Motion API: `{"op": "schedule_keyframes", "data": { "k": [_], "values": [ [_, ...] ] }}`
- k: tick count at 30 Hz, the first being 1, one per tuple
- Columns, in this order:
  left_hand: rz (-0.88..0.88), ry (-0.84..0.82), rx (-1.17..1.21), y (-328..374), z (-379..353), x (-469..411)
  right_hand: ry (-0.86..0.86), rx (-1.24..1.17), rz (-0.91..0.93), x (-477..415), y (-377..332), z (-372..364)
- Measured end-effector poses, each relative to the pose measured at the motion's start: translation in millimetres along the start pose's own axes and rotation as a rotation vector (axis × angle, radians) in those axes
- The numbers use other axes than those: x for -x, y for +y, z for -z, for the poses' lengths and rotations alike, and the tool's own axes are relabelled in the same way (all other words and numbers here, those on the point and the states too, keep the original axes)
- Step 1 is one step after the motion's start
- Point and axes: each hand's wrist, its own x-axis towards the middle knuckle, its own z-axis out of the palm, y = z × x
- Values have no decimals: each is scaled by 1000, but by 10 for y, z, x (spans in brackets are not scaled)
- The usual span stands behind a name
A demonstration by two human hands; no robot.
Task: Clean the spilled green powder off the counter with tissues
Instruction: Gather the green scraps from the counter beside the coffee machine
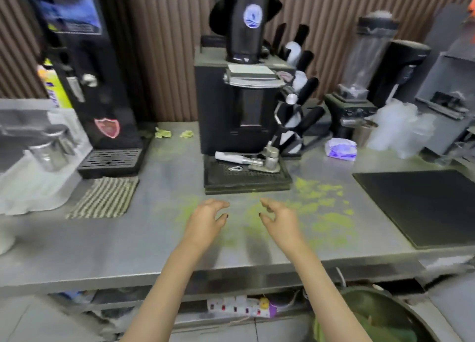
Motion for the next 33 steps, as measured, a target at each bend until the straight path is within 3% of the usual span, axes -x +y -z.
{"op": "schedule_keyframes", "data": {
  "k": [7,13,22,33],
  "values": [
    [70,67,-26,-1218,958,-402,-16,-67,89,-696,-1019,-1131],
    [65,45,-24,-1747,1331,-908,-6,-83,72,-1233,-1537,-1543],
    [64,12,-19,-2161,1150,-2039,-32,-23,56,-2433,-1566,-1928],
    [196,-82,-266,-2821,716,-3957,-91,97,-13,-4323,-1456,-2785]
  ]
}}
